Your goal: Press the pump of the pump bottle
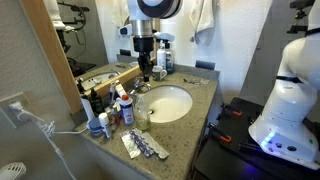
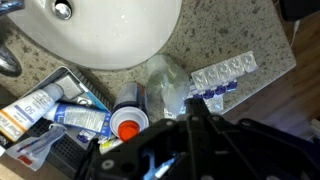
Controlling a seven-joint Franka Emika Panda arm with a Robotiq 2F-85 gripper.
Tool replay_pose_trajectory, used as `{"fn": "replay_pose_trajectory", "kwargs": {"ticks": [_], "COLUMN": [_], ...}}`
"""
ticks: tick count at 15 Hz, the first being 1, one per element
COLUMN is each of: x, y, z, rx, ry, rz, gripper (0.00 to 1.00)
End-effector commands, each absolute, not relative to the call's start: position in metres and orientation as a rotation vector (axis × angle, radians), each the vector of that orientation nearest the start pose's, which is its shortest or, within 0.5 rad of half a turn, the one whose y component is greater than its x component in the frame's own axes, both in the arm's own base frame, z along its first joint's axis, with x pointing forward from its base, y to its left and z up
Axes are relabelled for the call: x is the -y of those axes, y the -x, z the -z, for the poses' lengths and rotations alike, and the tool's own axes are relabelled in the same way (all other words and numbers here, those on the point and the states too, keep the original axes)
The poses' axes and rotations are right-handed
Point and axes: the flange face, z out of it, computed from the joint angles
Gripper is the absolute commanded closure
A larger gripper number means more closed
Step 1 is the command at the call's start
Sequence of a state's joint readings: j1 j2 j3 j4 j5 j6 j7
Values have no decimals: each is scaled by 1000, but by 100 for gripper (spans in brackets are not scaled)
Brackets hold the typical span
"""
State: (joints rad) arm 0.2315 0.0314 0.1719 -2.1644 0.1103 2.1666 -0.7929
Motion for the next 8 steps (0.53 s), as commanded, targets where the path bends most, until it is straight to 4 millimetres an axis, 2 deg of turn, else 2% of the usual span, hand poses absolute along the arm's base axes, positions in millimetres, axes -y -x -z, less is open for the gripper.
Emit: {"fn": "replay_pose_trajectory", "kwargs": {"ticks": [1, 8], "x": [-222, -239], "y": [-487, -491], "z": [-364, -339], "rx": [1657, 1682], "ry": [2510, 2496], "rz": [-5, 12], "gripper": [96, 96]}}
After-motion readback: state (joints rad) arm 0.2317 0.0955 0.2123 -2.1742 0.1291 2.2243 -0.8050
